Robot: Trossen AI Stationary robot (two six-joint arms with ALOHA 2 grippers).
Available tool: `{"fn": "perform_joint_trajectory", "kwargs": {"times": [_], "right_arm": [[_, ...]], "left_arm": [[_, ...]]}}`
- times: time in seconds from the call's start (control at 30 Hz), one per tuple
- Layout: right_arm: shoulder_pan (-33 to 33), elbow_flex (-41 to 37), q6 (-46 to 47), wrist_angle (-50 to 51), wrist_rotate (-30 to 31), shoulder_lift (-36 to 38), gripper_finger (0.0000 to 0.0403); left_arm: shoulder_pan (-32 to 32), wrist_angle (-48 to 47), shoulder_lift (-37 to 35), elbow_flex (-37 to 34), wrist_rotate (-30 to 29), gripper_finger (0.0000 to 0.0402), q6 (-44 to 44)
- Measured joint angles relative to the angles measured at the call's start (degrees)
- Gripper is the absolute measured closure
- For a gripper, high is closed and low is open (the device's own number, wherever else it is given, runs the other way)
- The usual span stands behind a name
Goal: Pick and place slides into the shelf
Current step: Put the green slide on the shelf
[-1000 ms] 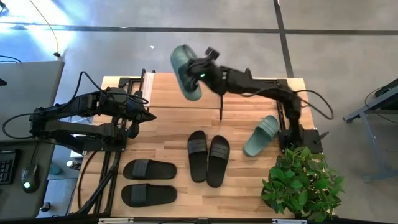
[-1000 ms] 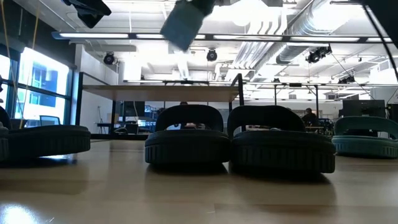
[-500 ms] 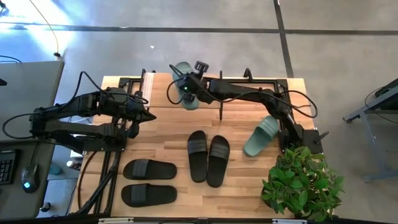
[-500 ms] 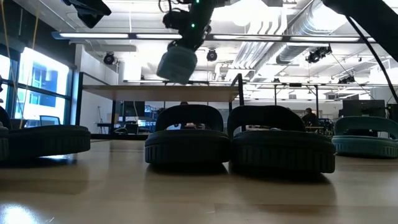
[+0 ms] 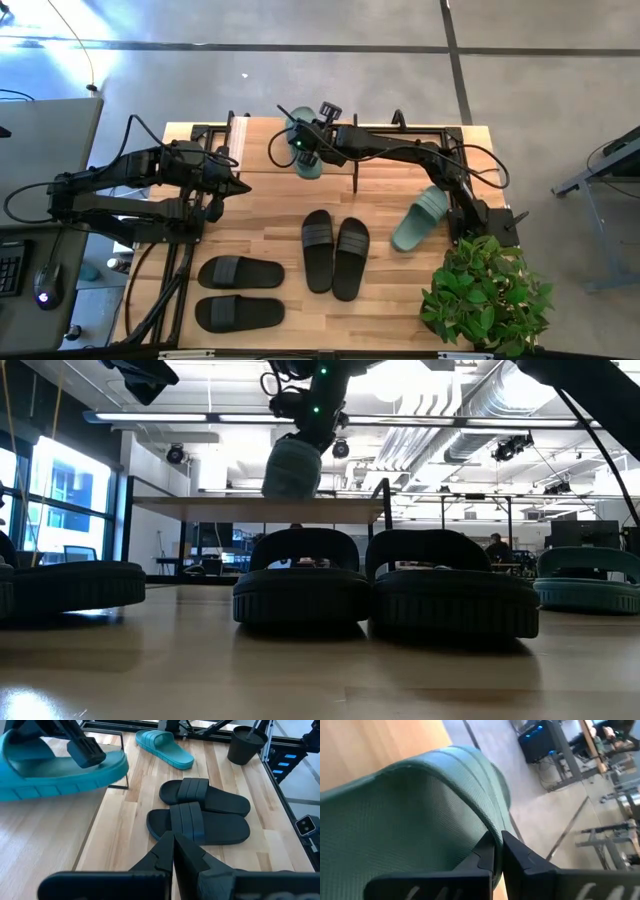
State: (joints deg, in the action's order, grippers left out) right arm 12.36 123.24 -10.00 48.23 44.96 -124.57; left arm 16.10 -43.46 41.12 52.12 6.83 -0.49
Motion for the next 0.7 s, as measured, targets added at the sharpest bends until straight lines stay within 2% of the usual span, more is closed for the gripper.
{"fn": "perform_joint_trajectory", "kwargs": {"times": [0.1,0.2,0.7], "right_arm": [[0.0,0.0,0.6,0.5,1.0,0.0,0.0403],[0.1,0.0,0.8,1.3,-0.8,0.0,0.0403],[-0.1,0.1,2.0,3.6,-2.1,-1.2,0.0403]], "left_arm": [[0.0,0.0,0.0,0.0,0.0,0.0401,0.0],[0.0,0.0,0.0,0.0,0.0,0.0401,0.0],[0.0,0.0,0.0,0.0,0.0,0.0401,0.0]]}}
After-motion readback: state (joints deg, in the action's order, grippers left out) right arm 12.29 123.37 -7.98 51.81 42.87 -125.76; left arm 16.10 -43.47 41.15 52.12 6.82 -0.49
